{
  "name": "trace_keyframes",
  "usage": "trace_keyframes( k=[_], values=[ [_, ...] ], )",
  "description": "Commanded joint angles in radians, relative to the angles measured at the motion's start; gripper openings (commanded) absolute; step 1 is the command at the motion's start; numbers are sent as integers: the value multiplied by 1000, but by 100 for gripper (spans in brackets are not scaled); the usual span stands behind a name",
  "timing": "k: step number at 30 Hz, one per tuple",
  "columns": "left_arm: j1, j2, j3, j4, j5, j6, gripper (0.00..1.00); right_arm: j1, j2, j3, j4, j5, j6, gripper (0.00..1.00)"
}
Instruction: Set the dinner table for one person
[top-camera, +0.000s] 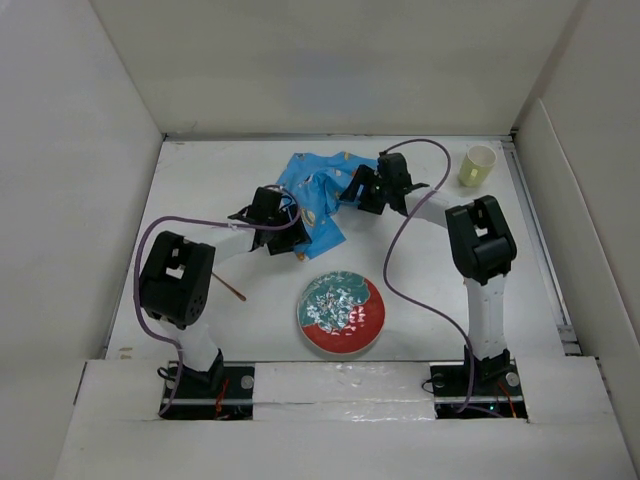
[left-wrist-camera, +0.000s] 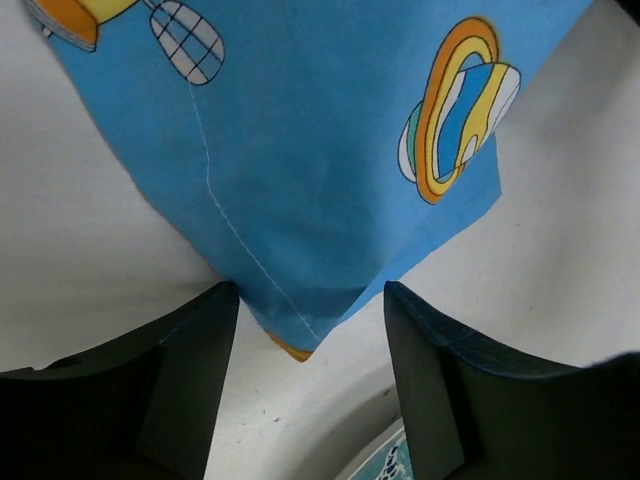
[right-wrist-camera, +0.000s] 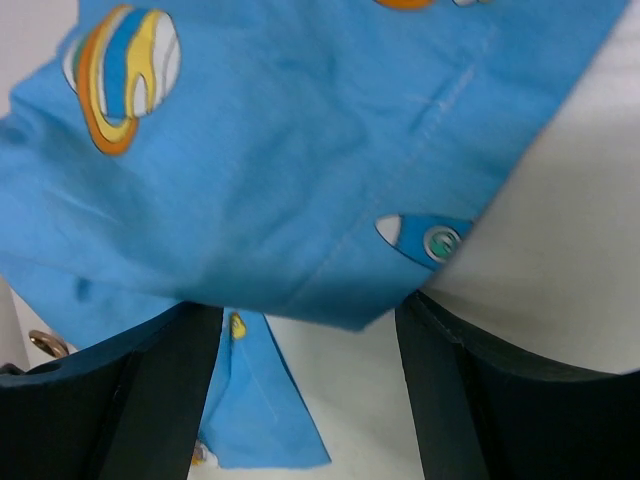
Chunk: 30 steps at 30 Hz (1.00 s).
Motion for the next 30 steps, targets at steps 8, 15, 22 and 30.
trace_keyframes(
  k=[8,15,22,30],
  values=[
    [-7,76,121,-62,-110,38,8,12,59,148,122,93,-9,35],
    [71,47,242,-147,-173,112,0,3,-34,160,114,133,-83,2],
    [117,28,512,-274,-288,228,0,-42,-195,237,-4,116,-224,0],
    [206,48,986,-432,-320,280,0,-157,-295,580,-303,-128,-284,0]
  ],
)
